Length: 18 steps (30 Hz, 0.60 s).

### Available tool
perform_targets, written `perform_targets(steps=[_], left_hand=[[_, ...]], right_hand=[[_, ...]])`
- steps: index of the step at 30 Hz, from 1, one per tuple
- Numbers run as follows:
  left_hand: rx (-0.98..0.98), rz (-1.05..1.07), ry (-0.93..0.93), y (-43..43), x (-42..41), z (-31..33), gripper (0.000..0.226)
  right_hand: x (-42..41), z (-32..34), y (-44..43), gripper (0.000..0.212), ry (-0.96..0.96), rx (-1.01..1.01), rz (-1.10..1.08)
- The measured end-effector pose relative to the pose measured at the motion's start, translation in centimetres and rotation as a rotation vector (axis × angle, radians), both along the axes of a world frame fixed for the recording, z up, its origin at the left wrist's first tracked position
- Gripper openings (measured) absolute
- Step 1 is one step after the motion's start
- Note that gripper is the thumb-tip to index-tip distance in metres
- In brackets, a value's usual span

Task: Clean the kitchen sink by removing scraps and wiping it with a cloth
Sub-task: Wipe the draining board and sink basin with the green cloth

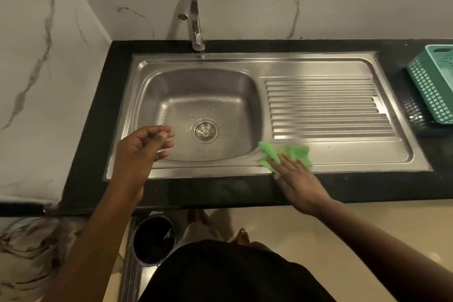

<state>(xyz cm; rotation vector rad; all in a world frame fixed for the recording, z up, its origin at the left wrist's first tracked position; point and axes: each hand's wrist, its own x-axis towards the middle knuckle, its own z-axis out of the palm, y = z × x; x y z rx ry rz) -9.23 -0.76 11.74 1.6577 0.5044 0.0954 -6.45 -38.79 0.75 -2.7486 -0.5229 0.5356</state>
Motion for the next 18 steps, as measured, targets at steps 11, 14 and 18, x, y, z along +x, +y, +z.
perform_targets(steps=[11, 14, 18], left_hand=[[0.003, -0.044, -0.006, 0.0, 0.9, -0.7, 0.018], [-0.006, -0.044, -0.001, 0.5, 1.3, -1.1, 0.018], [-0.029, -0.044, 0.004, 1.0, 1.8, -1.4, 0.017]], right_hand=[[0.5, 1.7, 20.5, 0.052, 0.119, 0.137, 0.301], [0.8, 1.7, 18.0, 0.051, 0.089, 0.138, 0.330], [3.3, 1.3, 10.3, 0.054, 0.049, -0.031, 0.236]])
